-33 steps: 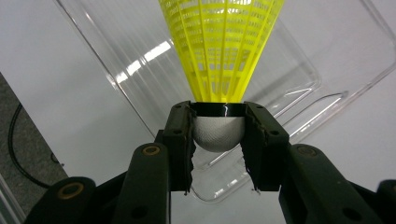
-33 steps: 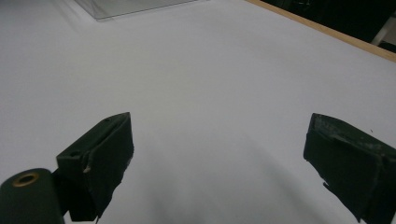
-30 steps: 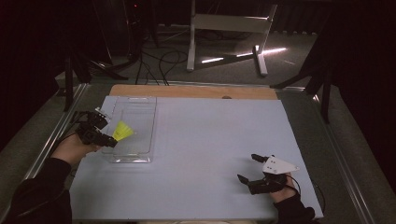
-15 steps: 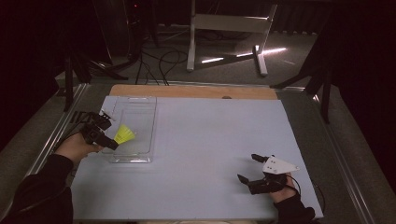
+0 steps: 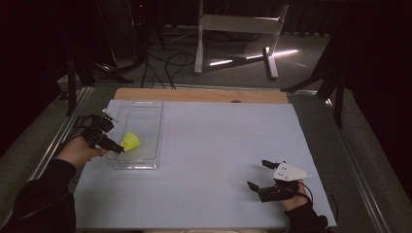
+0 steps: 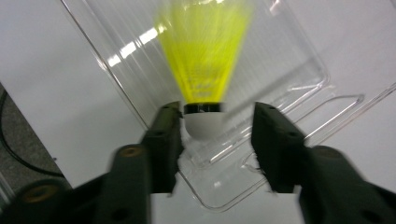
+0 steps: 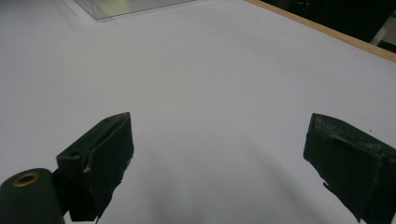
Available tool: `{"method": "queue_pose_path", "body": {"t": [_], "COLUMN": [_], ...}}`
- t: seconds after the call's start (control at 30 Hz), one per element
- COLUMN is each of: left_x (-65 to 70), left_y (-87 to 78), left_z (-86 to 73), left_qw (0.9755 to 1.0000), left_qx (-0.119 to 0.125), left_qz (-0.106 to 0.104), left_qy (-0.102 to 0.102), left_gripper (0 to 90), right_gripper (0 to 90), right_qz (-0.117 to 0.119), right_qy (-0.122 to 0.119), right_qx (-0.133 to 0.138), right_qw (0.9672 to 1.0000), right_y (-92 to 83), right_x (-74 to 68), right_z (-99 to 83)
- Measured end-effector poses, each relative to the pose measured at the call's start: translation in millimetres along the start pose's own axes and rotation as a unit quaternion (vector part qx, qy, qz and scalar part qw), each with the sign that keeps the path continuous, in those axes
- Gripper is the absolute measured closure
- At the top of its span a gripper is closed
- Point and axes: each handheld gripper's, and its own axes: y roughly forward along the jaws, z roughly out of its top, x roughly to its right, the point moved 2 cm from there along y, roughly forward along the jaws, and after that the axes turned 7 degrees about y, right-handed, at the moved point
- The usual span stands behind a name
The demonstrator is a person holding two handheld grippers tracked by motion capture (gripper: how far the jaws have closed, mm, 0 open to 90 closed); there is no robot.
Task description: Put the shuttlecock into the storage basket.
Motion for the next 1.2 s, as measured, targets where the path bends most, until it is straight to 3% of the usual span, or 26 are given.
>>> {"method": "queue_pose_path", "body": {"t": [0.27, 0.4, 0.53, 0.77, 1.07, 1.2], "left_x": [6.8, 9.4, 10.8, 14.3, 16.6, 19.4], "left_y": [-4.6, -6.6, -8.9, -7.6, -7.0, -5.9], "left_z": [3.0, 6.5, 9.3, 12.9, 17.9, 20.6], "left_qw": [0.9998, 0.9998, 0.9997, 0.9994, 0.9984, 0.9982], "left_qx": [0.011, 0.015, 0.022, 0.024, 0.04, 0.045], "left_qz": [0.008, 0.009, -0.011, -0.013, -0.029, -0.022], "left_qy": [0.014, 0.01, 0.009, 0.019, 0.026, 0.032], "left_gripper": [41.9, 29.3, 16.0, 2.0, 0.3, 0.2], "right_gripper": [8.4, 8.4, 8.4, 8.4, 8.4, 8.4], "right_qz": [0.001, 0.001, 0.001, 0.001, 0.002, 0.001], "right_qy": [0.001, 0.0, 0.0, 0.0, 0.005, 0.004], "right_qx": [0.001, 0.0, 0.0, -0.001, -0.001, -0.002], "right_qw": [1.0, 1.0, 1.0, 1.0, 1.0, 1.0], "right_y": [0.2, 0.3, 0.4, 0.2, 0.3, 0.1], "right_x": [-0.3, -0.1, -0.3, 0.0, 0.6, 0.5], "right_z": [0.0, -0.1, -0.1, -0.3, -0.9, -1.0]}}
